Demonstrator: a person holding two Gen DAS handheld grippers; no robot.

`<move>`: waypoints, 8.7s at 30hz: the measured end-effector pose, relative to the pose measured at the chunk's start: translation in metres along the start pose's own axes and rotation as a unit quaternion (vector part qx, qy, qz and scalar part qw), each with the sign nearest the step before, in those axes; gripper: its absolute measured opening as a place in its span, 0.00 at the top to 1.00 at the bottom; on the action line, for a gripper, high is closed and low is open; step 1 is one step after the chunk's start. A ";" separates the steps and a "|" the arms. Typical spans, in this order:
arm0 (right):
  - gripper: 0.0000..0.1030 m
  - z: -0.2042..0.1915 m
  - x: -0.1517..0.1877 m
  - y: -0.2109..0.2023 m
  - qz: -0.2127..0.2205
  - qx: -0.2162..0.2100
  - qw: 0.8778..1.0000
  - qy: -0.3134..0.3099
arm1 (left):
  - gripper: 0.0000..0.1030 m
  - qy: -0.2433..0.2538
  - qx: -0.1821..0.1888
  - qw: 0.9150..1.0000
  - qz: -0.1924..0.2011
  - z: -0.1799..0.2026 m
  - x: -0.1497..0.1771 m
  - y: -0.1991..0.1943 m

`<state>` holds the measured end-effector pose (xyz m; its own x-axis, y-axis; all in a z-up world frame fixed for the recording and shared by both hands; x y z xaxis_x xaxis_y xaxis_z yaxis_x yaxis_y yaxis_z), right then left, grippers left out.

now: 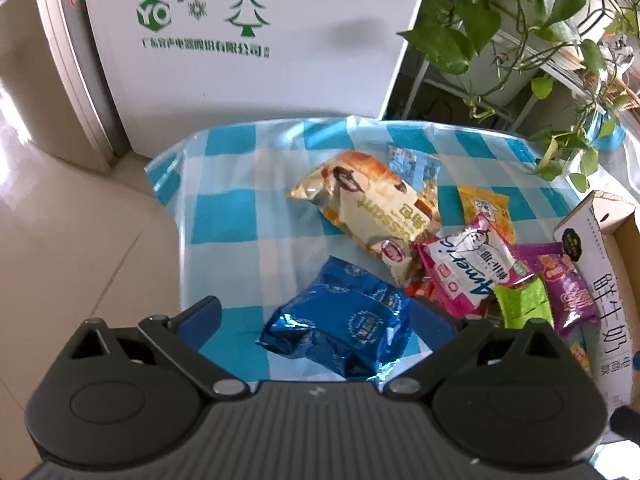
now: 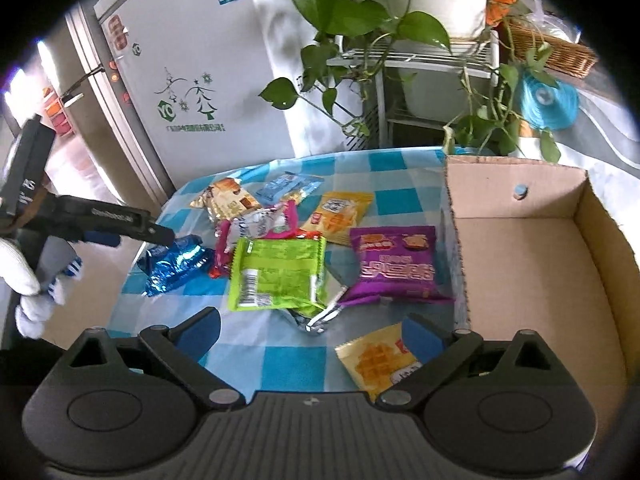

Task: Organize snacks
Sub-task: 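Close left gripper on blue foil bag while right gripper closes on green bag, then lift blue bag with left tool while right tool lifts green bag toward cardboard box, then lower both bags into cardboard box and open both grippers, then move left tool to pink America bag while right tool approaches yellow waffle bag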

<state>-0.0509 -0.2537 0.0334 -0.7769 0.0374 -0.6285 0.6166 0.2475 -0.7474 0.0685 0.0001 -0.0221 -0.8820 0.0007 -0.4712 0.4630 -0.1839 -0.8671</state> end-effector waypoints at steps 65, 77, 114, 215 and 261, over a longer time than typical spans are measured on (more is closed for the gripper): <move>0.38 -0.010 -0.028 0.075 -0.060 -0.003 0.997 0.049 | 0.24 0.102 0.013 0.995 0.012 0.010 0.024 0.028; 0.38 -0.014 -0.027 0.074 -0.059 -0.012 0.997 0.042 | 0.24 0.079 0.023 0.996 0.025 0.007 0.026 0.014; 0.38 -0.009 -0.021 0.014 -0.013 -0.028 0.999 0.041 | 0.24 0.013 0.008 0.998 0.065 0.022 0.091 -0.047; 0.11 0.007 0.015 -0.020 0.014 -0.002 0.999 -0.036 | 0.04 -0.108 0.052 0.992 0.046 0.084 0.019 -0.001; 0.07 0.003 0.054 0.031 -0.030 0.092 0.994 -0.048 | 0.01 -0.078 0.027 0.997 0.007 0.009 0.040 0.014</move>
<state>-0.0733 -0.2471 -0.0251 -0.8026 -0.0663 -0.5928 0.5894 0.0649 -0.8052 0.0387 -0.0118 -0.0519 -0.8807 -0.1545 -0.4479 0.4731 -0.2355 -0.8490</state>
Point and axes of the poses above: each gripper's, at about its wrist camera, not at the fingertips, and y roughly the way its jaws point, z to its right, x to its underside, the point moved 4 cm from there along y, roughly the way its jaws point, and after that the axes turned 4 degrees about -y, right-handed, at the moved point
